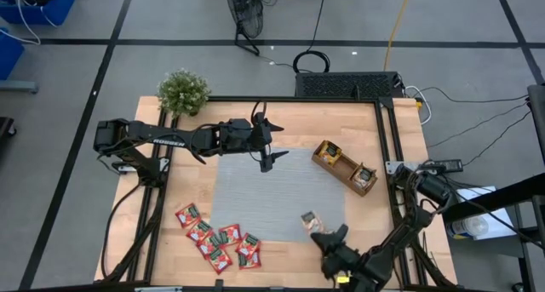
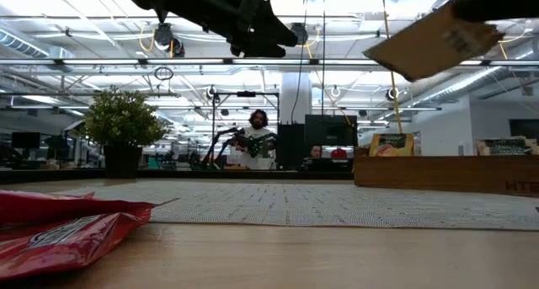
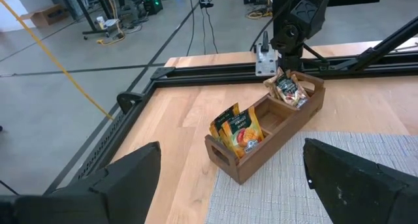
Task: Pick & Place Tea
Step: Put the brown tea bag into the right section of the wooden organizer
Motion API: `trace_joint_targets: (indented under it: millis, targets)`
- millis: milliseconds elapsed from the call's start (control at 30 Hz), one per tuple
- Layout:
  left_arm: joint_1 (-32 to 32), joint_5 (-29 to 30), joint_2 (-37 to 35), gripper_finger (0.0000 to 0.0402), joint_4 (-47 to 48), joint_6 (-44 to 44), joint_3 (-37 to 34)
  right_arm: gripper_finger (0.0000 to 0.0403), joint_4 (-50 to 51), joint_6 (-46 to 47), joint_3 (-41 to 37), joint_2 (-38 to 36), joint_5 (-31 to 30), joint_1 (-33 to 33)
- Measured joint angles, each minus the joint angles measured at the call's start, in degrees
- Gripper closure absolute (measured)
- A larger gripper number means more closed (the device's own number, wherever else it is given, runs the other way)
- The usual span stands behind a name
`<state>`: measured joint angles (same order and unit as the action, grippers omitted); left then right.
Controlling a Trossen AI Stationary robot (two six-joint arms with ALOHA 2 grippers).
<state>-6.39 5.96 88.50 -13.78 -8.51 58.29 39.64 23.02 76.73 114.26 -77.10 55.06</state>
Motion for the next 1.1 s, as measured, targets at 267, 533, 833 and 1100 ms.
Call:
trace_joint_targets:
  millis: [267,533,833,1100]
  targets:
    - [0.0,0.0,0.0,0.0036,0.0,0.0,0.0,0.0403,23.0,25.8,-0.3,-1.0,11.2,-5.7]
    - [0.0,0.0,0.0,0.0036,0.0,0.0,0.0,0.0403,37.0,26.6,-0.7,-15.0,28.4,-10.0]
    - [0.0,0.0,0.0,0.0036,0.0,0.0,0.0,0.0403,49.6,40.8,-2.9,-44.7,53.5,-21.8]
    - [0.0,0.0,0.0,0.0036,0.0,0.0,0.0,0.0403,38.6,42.2,-16.6,-64.7,58.0,-32.6]
